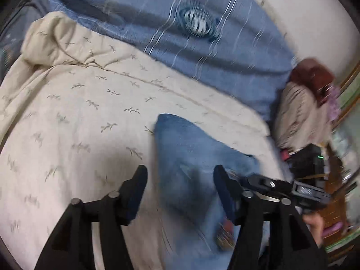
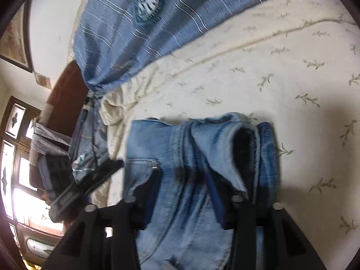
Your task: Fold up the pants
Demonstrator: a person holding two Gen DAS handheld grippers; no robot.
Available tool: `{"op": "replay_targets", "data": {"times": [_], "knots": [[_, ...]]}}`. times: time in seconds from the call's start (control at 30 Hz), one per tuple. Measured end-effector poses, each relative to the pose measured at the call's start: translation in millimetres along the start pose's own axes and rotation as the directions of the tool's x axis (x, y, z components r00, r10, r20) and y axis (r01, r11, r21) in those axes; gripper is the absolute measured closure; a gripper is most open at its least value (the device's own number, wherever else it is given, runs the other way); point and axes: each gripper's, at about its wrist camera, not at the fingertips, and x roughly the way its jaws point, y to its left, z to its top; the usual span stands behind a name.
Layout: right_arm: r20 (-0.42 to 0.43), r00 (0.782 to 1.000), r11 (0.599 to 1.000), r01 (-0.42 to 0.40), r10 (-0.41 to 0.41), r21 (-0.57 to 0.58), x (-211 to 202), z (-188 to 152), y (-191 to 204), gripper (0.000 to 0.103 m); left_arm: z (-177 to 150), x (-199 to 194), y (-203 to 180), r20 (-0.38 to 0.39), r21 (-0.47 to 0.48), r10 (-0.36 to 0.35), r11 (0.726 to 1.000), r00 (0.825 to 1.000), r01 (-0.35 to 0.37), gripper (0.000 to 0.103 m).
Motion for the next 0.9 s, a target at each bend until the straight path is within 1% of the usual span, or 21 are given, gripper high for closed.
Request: {"op": "replay_targets", "data": {"times": [0.03, 0.07, 0.13, 0.23, 0.27, 0.3, 0.33, 0.37, 0.4, 0.47, 0.5, 0.53, 0.57, 0.63, 0.67, 0.7, 0.77, 0.8, 0.83, 0.87, 0.9], "knots": [[0.017, 1.000, 1.000, -0.007, 0.008, -0.015, -8.6, -2.5, 7.5, 0.046, -4.7, -9.8, 0.9, 0.014, -0.009, -0.021, 1.000, 1.000, 0.021, 0.033], [0.030, 0.999, 0.999, -0.013, 0.014, -0.035, -16.3, -6.0, 14.8, 0.042, -7.6, -14.9, 0.4, 0.018, -0.019, -0.041, 0.999, 0.999, 0.041, 0.032], [0.046, 0.998, 0.997, -0.033, 0.036, -0.063, -29.2, -15.0, 26.6, 0.041, -18.0, -21.1, -0.5, -0.008, -0.028, -0.064, 0.998, 0.998, 0.064, 0.032], [0.012, 0.993, 0.990, -0.119, 0.121, -0.070, -38.3, -37.4, 36.1, 0.041, -39.9, -17.6, 0.9, -0.046, -0.041, -0.084, 0.996, 0.995, 0.082, 0.032], [-0.023, 0.989, 0.987, -0.147, 0.146, -0.065, -35.8, -48.5, 34.3, 0.041, -49.2, -11.7, 3.2, -0.070, -0.046, -0.073, 0.996, 0.995, 0.070, 0.032], [-0.047, 0.989, 0.987, -0.145, 0.142, -0.063, -32.4, -55.6, 31.0, 0.041, -53.1, -5.8, 5.8, -0.083, -0.055, -0.067, 0.997, 0.994, 0.063, 0.032], [-0.067, 0.992, 0.992, -0.112, 0.108, -0.061, -26.9, -62.8, 25.3, 0.041, -58.9, -0.7, 8.3, -0.110, -0.067, -0.064, 0.996, 0.992, 0.057, 0.032], [-0.090, 0.994, 0.996, -0.061, 0.055, -0.065, -18.4, -69.1, 16.5, 0.043, -64.2, 9.2, 10.6, -0.154, -0.088, -0.069, 0.995, 0.986, 0.056, 0.032], [-0.097, 0.994, 0.997, -0.059, 0.053, -0.057, -13.0, -72.4, 7.6, 0.051, -68.2, 13.8, 10.7, -0.183, -0.098, -0.075, 0.994, 0.980, 0.058, 0.033], [-0.071, 0.995, 0.997, -0.072, 0.072, -0.004, -14.3, -69.9, -5.2, 0.062, -70.6, 14.6, 3.7, -0.194, -0.072, -0.072, 0.996, 0.978, 0.059, 0.046], [-0.067, 0.995, 0.997, -0.071, 0.071, 0.004, -14.0, -68.7, -7.5, 0.063, -70.5, 9.9, -4.3, -0.182, -0.028, -0.047, 0.999, 0.982, 0.043, 0.055], [-0.066, 0.995, 0.997, -0.075, 0.075, -0.003, -11.9, -68.3, -8.8, 0.063, -70.1, 5.2, -19.5, -0.155, 0.073, 0.024, 0.997, 0.988, -0.013, 0.061], [-0.064, 0.995, 0.997, -0.075, 0.075, -0.011, -10.5, -68.6, -9.4, 0.064, -73.0, 4.7, -30.8, -0.133, 0.151, 0.084, 0.986, 0.988, -0.064, 0.064], [-0.057, 0.996, 0.997, -0.076, 0.075, -0.018, -9.8, -69.3, -10.2, 0.068, -83.6, 12.9, -41.7, -0.114, 0.244, 0.206, 0.954, 0.972, -0.174, 0.067], [-0.054, 0.996, 0.998, -0.066, 0.064, -0.024, -7.9, -69.8, -10.6, 0.075, -89.8, 20.9, -44.0, -0.097, 0.286, 0.268, 0.930, 0.958, -0.231, 0.066], [-0.051, 0.997, 0.998, -0.052, 0.050, -0.032, -6.9, -70.6, -10.6, 0.079, -91.7, 22.3, -45.0, -0.087, 0.301, 0.287, 0.920, 0.954, -0.249, 0.066], [-0.038, 0.999, 0.999, -0.037, 0.036, -0.035, -8.3, -72.6, -8.4, 0.079, -90.5, 19.1, -49.1, -0.083, 0.315, 0.297, 0.913, 0.951, -0.258, 0.066], [-0.036, 0.999, 0.999, -0.033, 0.031, -0.033, -10.2, -73.4, -7.2, 0.076, -88.3, 17.8, -48.9, -0.097, 0.306, 0.292, 0.918, 0.951, -0.251, 0.066], [-0.037, 0.999, 0.999, -0.032, 0.030, -0.034, -10.5, -74.2, -3.2, 0.076, -85.9, 16.6, -49.5, -0.105, 0.293, 0.284, 0.925, 0.953, -0.243, 0.062], [-0.033, 0.999, 0.999, -0.019, 0.018, -0.039, -14.0, -74.8, 0.6, 0.073, -81.4, 9.6, -46.8, -0.109, 0.250, 0.243, 0.945, 0.964, -0.210, 0.062], [-0.021, 1.000, 0.999, -0.012, 0.012, -0.041, -19.1, -74.5, 3.4, 0.063, -76.7, 8.3, -46.8, -0.110, 0.221, 0.218, 0.957, 0.970, -0.190, 0.058]]}}
